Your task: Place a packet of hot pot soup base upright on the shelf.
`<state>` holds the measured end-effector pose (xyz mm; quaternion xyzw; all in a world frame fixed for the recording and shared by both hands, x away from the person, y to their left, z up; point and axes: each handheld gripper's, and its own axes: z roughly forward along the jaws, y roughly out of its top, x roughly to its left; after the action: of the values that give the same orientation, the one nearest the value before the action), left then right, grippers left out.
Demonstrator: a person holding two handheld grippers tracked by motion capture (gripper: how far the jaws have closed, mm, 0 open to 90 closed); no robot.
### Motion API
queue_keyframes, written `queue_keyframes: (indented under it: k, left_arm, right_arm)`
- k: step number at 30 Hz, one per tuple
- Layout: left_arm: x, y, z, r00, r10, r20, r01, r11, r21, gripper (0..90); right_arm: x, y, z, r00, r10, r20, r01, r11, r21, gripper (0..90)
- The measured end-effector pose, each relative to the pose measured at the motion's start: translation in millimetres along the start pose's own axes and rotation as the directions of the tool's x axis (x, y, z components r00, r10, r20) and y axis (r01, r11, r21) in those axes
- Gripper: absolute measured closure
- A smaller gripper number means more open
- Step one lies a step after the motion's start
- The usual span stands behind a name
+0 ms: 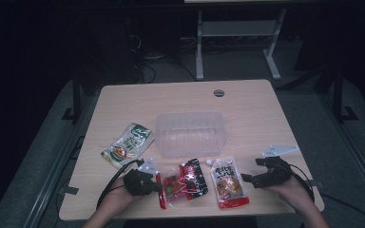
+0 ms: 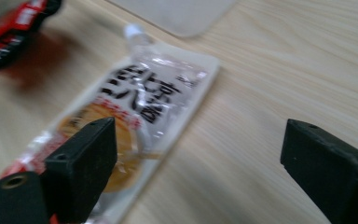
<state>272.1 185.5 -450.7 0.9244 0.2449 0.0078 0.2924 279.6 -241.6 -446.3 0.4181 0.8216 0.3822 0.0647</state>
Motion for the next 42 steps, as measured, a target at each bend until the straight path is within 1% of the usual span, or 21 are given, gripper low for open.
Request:
queue_keyframes:
  k: [2,5,8,9,10,12,14,15,17,19,21,22,23,25,27,32,33,38,40,41,42]
  left_arm:
    - [-0.1,0.3,-0.2,1.0,0.005,-0.002,-0.005,1.0,0.004,89.8]
    - [-0.1,0.6,-0.1,1.0,0.005,-0.002,-0.004,1.0,0.007,89.8]
    - [0.3,0.3,-0.1,1.0,0.002,0.001,-0.002,1.0,0.004,89.8]
    - [0.3,0.3,-0.1,1.0,0.002,0.001,-0.002,1.0,0.004,89.8]
    - [0.2,0.3,-0.1,1.0,0.003,0.001,-0.003,1.0,0.005,89.8]
    - [0.2,0.5,-0.1,1.0,0.002,0.0,-0.002,1.0,0.006,89.8]
    - [0.1,0.4,-0.1,1.0,0.002,0.0,-0.002,1.0,0.005,89.8]
    - [0.7,0.4,-0.4,1.0,0.007,0.001,-0.007,0.9999,0.01,89.8]
    - [0.6,0.5,-0.5,1.0,0.007,0.0,-0.007,0.9999,0.012,89.8]
    - [0.3,1.1,-0.5,1.0,0.005,-0.001,-0.005,0.9999,0.016,89.8]
    - [0.9,1.4,-0.9,1.0,0.007,0.002,-0.007,0.9997,0.023,89.8]
    - [1.1,1.3,-0.8,1.0,0.006,0.001,-0.006,0.9998,0.02,89.8]
    - [0.8,0.9,0.1,1.0,-0.007,0.005,0.007,1.0,0.006,89.8]
    - [0.7,1.0,0.1,1.0,-0.006,0.004,0.006,1.0,0.007,89.8]
    - [0.7,1.2,0.1,1.0,-0.005,0.003,0.005,0.9999,0.009,89.8]
    - [0.4,1.4,0.3,0.9999,-0.01,0.003,0.01,0.9999,0.008,89.7]
    - [0.4,1.4,0.3,0.9999,-0.01,0.003,0.01,0.9999,0.008,89.8]
    - [2.0,1.7,-0.4,1.0,0.002,0.005,-0.002,0.9998,0.02,89.8]
    - [1.4,1.7,-0.1,0.9999,-0.007,0.008,0.007,0.9999,0.014,89.8]
    - [2.0,1.9,-0.6,1.0,0.004,0.005,-0.004,0.9998,0.021,89.7]
    - [1.4,1.9,-0.1,1.0,-0.005,0.004,0.005,0.9999,0.014,89.8]
  right_arm:
    - [6.9,3.8,-0.9,0.9996,-0.023,-0.015,0.023,1.0,-0.009,13.1]
    - [17.4,8.8,0.4,0.9979,-0.05,-0.042,0.05,0.999,0.0,13.1]
    - [24.2,11.2,3.9,0.9962,-0.054,-0.068,0.055,0.998,0.004,13.8]
    - [25.9,12.0,6.0,0.9948,-0.053,-0.087,0.053,0.999,0.004,14.0]
    - [25.9,12.0,6.0,0.9948,-0.053,-0.087,0.053,0.999,0.004,14.0]
    - [30.2,15.9,10.7,0.9917,-0.062,-0.113,0.063,0.998,0.007,14.4]
    - [31.7,17.1,11.7,0.9909,-0.064,-0.119,0.065,0.998,0.007,14.7]
    - [36.7,21.3,15.8,0.9867,-0.071,-0.146,0.073,0.997,0.006,15.4]
    - [40.6,24.0,18.8,0.9832,-0.076,-0.166,0.078,0.997,0.008,18.3]
    - [44.0,27.0,22.2,0.9798,-0.093,-0.177,0.094,0.996,-0.002,19.5]
    - [45.9,28.8,23.4,0.9782,-0.094,-0.185,0.095,0.996,-0.004,20.7]
    - [47.4,30.6,24.3,0.9758,-0.097,-0.196,0.098,0.995,-0.007,22.2]
    - [49.9,33.9,27.0,0.9705,-0.104,-0.217,0.105,0.994,-0.01,23.7]
    - [53.1,36.5,30.7,0.966,-0.117,-0.231,0.118,0.993,-0.007,23.9]
    - [54.8,37.7,32.3,0.9645,-0.121,-0.235,0.123,0.992,-0.004,23.9]
    - [65.4,45.6,43.0,0.9515,-0.127,-0.28,0.135,0.991,0.011,23.9]
    - [65.4,45.6,43.0,0.9515,-0.127,-0.28,0.135,0.991,0.011,23.9]
    - [75.1,52.6,54.7,0.9358,-0.136,-0.325,0.15,0.988,0.019,23.8]
    - [78.0,55.1,59.0,0.9328,-0.13,-0.336,0.148,0.989,0.028,23.9]
    - [79.1,56.4,61.9,0.9306,-0.134,-0.341,0.153,0.988,0.03,23.9]
    - [80.8,57.5,64.6,0.928,-0.13,-0.349,0.152,0.988,0.036,23.9]
